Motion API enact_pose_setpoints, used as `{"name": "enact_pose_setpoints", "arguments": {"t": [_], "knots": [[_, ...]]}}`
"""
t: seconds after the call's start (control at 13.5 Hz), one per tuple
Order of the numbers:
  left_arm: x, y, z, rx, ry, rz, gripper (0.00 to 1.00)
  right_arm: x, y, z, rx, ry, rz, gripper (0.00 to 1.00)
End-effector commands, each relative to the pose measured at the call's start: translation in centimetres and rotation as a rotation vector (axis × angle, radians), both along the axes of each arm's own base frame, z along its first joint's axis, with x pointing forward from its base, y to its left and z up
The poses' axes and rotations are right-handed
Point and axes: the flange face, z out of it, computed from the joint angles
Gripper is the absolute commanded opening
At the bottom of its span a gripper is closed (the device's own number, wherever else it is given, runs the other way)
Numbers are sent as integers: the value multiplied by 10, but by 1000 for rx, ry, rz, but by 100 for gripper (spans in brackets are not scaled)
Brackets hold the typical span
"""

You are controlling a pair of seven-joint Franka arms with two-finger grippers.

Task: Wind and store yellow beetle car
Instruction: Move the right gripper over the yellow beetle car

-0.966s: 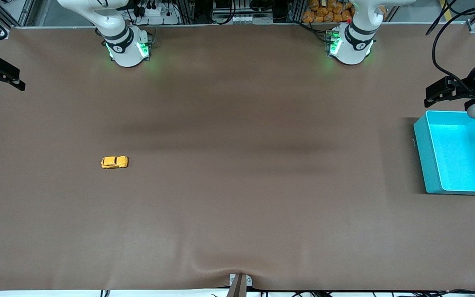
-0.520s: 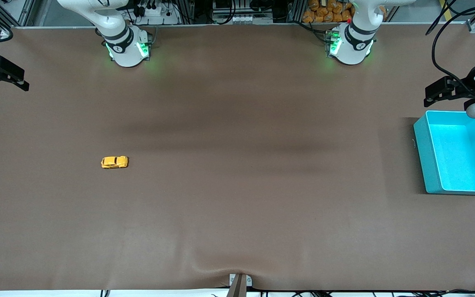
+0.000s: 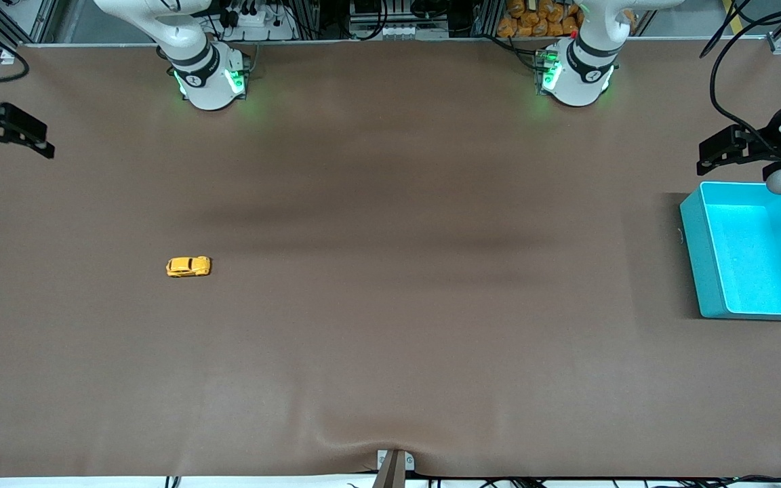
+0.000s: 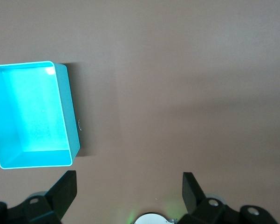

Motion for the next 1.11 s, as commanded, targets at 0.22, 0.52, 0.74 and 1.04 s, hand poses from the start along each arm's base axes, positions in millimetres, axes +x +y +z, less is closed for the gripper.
{"name": "enact_pose_setpoints", "arguments": {"t": [0.22,0.52,0.74,1.04], "knots": [[-6,5,8,0,-2,-5,100,10,2,-99,25,-12,227,100],[-6,5,11,10,-15,5,100,8,13,-162,24,-26,331,100],[-6,6,12,-4,-17,-3,100,17,23,-191,26,-7,484,100],[-6,8,11,9,-15,-3,100,30,35,-239,53,44,849,100]]}}
